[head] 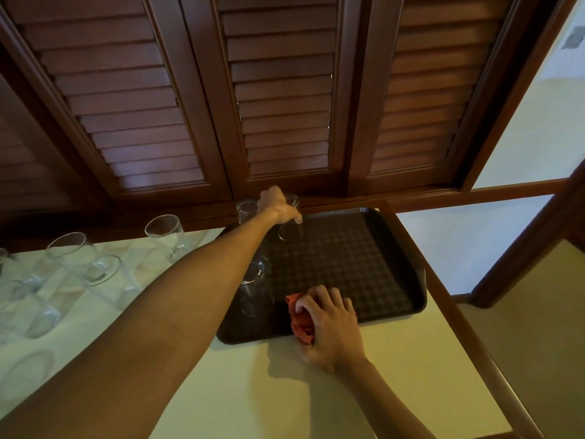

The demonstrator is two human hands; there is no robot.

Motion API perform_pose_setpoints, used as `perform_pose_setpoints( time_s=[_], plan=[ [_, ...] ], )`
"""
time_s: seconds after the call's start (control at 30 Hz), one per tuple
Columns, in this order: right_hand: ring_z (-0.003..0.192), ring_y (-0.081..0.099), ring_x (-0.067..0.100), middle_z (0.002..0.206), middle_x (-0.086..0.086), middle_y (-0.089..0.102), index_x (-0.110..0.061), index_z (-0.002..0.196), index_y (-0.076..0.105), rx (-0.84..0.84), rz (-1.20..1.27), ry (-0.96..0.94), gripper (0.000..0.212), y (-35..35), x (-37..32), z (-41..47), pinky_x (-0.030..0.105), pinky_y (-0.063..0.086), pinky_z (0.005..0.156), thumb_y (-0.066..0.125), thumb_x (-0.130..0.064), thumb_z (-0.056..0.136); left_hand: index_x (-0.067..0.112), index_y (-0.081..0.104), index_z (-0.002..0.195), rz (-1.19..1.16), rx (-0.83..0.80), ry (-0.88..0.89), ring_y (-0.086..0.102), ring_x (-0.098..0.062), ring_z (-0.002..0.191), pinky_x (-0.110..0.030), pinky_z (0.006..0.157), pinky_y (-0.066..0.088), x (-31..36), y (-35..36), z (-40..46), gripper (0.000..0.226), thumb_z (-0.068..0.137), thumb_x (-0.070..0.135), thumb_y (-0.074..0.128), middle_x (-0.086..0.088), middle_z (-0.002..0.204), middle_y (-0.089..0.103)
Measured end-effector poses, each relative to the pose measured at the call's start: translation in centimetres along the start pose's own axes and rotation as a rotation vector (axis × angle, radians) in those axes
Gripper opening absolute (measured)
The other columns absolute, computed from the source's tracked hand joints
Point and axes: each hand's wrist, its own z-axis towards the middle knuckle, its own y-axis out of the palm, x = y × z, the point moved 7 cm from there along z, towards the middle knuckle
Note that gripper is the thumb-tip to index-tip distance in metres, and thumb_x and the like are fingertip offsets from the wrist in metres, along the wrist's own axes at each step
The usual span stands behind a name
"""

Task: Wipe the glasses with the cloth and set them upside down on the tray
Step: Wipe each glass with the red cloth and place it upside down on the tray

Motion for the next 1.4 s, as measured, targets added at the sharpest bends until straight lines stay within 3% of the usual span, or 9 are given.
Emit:
perform_pose_setpoints(
  time_s=[0.37,0.57,0.77,0.87,0.93,1.0,1.17,1.3,1.4],
  plan=[
    [0.112,0.042,0.016,0.124,-0.011,0.045,-0.04,0.115,0.049,0.027,0.01,-0.026,0.054,-0.1,-0.1,-0.1,0.031,0.039,0.092,0.063,-0.062,0.068,0.003,0.055,0.137,0.011,-0.022,-0.009,0.06,-0.032,0.129,-0.037,0.101,0.051,0.1,0.6,-0.1,0.075,0.076,0.022,0.093,-0.015,0.14,0.06],
    [0.114,0.043,0.016,0.126,-0.01,0.045,-0.041,0.118,0.047,0.024,-0.016,-0.035,0.06,0.1,0.1,-0.1,0.032,0.041,0.093,0.069,-0.06,0.066,0.004,0.055,0.141,-0.061,0.036,0.057,0.057,-0.032,0.132,-0.042,0.107,0.051,1.3,-1.8,-1.0,0.093,0.071,0.054,0.092,-0.014,0.144,0.058],
    [0.111,0.051,0.021,0.125,-0.009,0.051,-0.04,0.114,0.055,0.038,-0.034,-0.065,0.054,0.0,-0.1,-0.3,0.036,0.047,0.087,0.073,-0.054,0.065,0.03,0.069,0.094,-0.096,0.393,0.155,0.072,-0.017,0.101,-0.041,0.094,0.06,-1.1,-11.3,-6.2,0.02,0.086,0.043,0.082,0.006,0.096,0.075],
    [0.104,0.055,0.022,0.118,-0.006,0.056,-0.033,0.109,0.057,0.19,-0.011,-0.122,0.039,-0.8,-1.0,-1.3,0.042,0.054,0.08,0.064,-0.047,0.074,0.027,0.066,0.096,-0.025,0.501,0.12,0.069,-0.016,0.098,-0.035,0.089,0.057,-4.9,-15.3,-10.2,0.012,0.094,0.034,0.076,0.006,0.094,0.071],
    [0.098,0.055,0.018,0.111,-0.005,0.058,-0.028,0.107,0.057,0.317,0.069,-0.144,0.033,-1.3,-2.7,-2.5,0.038,0.056,0.077,0.06,-0.042,0.077,0.019,0.068,0.111,0.074,0.543,0.053,0.063,-0.019,0.105,-0.036,0.086,0.051,-8.5,-17.4,-12.6,0.02,0.096,0.031,0.074,-0.001,0.109,0.067],
    [0.093,0.054,0.012,0.103,-0.006,0.06,-0.027,0.104,0.058,0.387,0.215,-0.171,0.027,-1.5,-5.8,-3.6,0.025,0.052,0.077,0.061,-0.038,0.08,0.014,0.065,0.12,0.206,0.564,-0.028,0.054,-0.032,0.122,-0.045,0.097,0.049,-12.5,-18.9,-14.2,0.037,0.092,0.035,0.076,-0.011,0.128,0.057],
    [0.087,0.053,0.002,0.097,-0.013,0.059,-0.028,0.101,0.059,0.29,0.453,-0.158,0.024,0.9,-13.6,-3.1,0.004,0.04,0.079,0.064,-0.033,0.078,0.01,0.04,0.147,0.304,0.378,-0.291,0.038,-0.044,0.141,-0.054,0.111,0.041,-22.7,-19.2,-15.4,0.089,0.08,0.047,0.085,-0.02,0.151,0.036],
    [0.087,0.06,0.009,0.098,-0.011,0.062,-0.026,0.102,0.063,0.173,0.522,-0.101,0.025,2.7,-17.3,-1.9,0.011,0.047,0.079,0.06,-0.037,0.079,0.008,0.024,0.159,0.136,0.254,-0.3,0.043,-0.039,0.144,-0.049,0.111,0.044,-27.1,-18.0,-15.3,0.114,0.075,0.045,0.092,-0.018,0.159,0.036],
    [0.082,0.065,0.013,0.099,-0.018,0.061,-0.041,0.101,0.058,0.129,0.595,0.015,0.018,3.7,-18.6,-1.5,0.031,0.06,0.069,0.061,-0.036,0.084,0.006,0.038,0.15,0.019,0.244,-0.299,0.054,-0.034,0.135,-0.041,0.105,0.048,-29.0,-17.0,-15.2,0.102,0.073,0.041,0.094,-0.016,0.145,0.056]
  ],
)
